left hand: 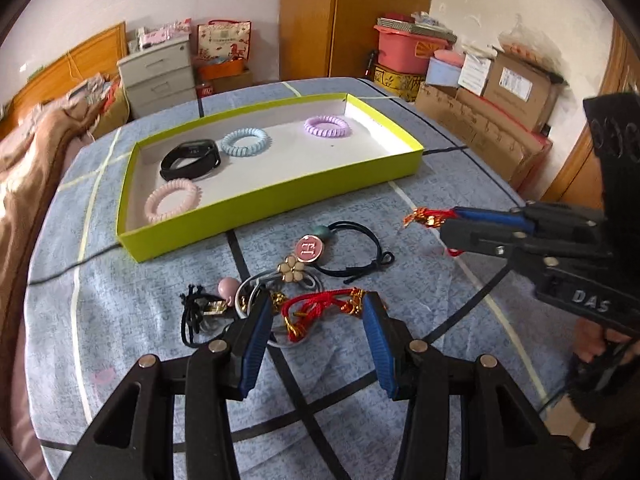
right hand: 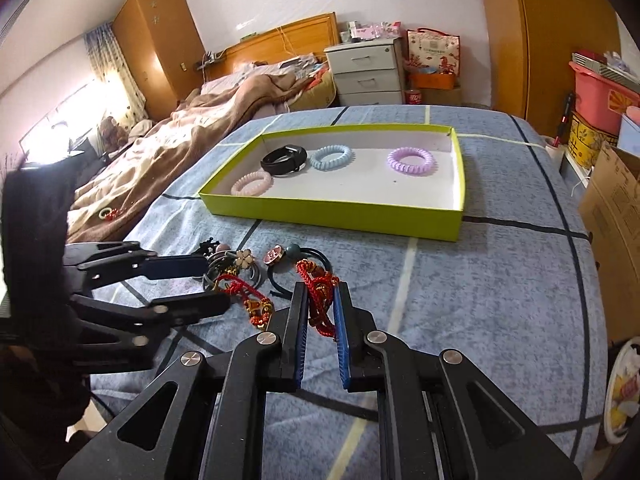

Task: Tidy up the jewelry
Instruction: 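Grasp the red tassel tie with the right gripper while the left grasps the red bow tie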

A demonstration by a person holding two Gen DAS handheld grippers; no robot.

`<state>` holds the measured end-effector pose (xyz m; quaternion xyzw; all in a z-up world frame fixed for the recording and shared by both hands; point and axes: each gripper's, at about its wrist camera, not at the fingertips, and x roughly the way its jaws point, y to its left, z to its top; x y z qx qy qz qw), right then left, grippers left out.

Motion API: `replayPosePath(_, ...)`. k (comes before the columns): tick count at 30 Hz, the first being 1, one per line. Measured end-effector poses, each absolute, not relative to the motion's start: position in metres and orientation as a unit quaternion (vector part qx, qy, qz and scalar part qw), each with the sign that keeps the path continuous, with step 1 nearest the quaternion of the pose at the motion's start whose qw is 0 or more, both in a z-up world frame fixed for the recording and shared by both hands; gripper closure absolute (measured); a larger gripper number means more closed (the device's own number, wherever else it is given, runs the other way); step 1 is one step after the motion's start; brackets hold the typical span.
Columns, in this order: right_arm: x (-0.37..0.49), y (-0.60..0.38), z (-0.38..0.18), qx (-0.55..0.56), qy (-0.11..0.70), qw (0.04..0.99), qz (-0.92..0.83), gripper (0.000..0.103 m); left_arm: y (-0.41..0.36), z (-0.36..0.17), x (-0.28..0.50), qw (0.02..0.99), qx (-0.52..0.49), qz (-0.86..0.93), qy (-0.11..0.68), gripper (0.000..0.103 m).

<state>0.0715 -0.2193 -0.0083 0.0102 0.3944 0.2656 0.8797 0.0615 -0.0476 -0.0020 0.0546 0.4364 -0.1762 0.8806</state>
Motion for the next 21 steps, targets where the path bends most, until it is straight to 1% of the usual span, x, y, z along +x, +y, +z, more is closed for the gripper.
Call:
replayPosePath(11,0.068,-0.224,-0.009,0.027,0.393,0.879,0.267,0.090,-0.061,-0.012,0.069,0.870,0.094,-0.181,0.448,0.055)
replayPosePath(15,0.069,-0.224,-0.011,0.028,0.395,0.878,0.267,0.090,-0.062,-0.014,0.072,0.868,0.084,-0.191,0.451,0.055)
replayPosePath(21,0.070,-0.225,-0.012,0.030,0.397,0.878,0.265,0.090,-0.062,-0.014,0.072,0.868,0.088,-0.188,0.451,0.067)
